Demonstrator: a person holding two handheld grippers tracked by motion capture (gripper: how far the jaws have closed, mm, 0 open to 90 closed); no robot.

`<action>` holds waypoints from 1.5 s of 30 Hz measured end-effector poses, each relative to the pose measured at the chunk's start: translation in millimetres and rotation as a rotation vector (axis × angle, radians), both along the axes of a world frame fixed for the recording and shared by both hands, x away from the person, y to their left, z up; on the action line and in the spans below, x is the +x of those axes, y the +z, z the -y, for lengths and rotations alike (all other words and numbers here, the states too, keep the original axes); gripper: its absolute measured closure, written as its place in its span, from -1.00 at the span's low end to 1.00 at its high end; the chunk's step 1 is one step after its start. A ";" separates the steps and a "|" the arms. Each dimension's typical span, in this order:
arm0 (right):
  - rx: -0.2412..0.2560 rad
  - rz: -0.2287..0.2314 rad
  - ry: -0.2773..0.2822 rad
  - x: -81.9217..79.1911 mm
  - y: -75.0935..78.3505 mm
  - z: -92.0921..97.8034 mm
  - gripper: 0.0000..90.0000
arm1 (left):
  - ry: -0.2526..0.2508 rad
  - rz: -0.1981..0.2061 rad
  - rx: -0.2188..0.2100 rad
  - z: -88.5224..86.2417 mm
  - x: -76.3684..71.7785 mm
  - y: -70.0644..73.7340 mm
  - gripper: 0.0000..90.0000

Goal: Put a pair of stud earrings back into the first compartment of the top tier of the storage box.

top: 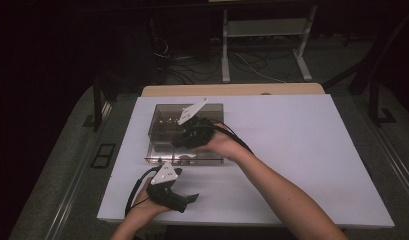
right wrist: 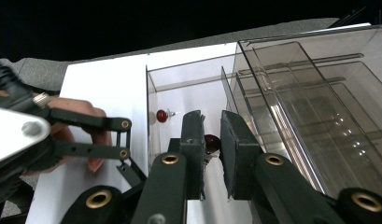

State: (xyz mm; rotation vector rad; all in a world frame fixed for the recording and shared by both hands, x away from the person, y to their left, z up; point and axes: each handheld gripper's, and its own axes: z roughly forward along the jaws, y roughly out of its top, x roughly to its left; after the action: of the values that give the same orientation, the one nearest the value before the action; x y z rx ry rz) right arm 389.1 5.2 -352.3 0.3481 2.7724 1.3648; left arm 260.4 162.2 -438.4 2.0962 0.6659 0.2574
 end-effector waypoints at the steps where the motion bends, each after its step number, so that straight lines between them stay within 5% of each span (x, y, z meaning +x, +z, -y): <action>1: 0.000 -0.004 0.002 0.5 -0.7 -2.5 0.74 | -0.001 0.001 -0.001 0.0 0.1 0.0 -1.00; 14: -0.045 0.003 0.011 6.0 -8.7 -31.4 0.74 | -0.004 0.003 -0.007 0.4 -0.3 0.3 -1.00; 19: -0.044 -0.018 -0.004 5.4 -9.7 -32.1 0.45 | -0.005 0.003 -0.012 0.1 -0.9 0.5 -1.00; 33: 0.036 -0.040 -0.097 5.3 3.3 27.8 0.00 | 0.003 0.001 -0.025 1.8 -1.2 -0.2 -1.00; 45: 0.087 -0.041 -0.177 -4.0 7.3 85.6 -0.15 | 0.006 -0.007 -0.014 1.2 -0.5 0.3 -1.00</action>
State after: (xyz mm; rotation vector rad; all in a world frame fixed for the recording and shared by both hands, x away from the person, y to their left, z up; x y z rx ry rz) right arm 385.1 -80.3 -345.0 0.6146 2.6438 1.4522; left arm 259.9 161.1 -438.1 2.0825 0.6761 0.2485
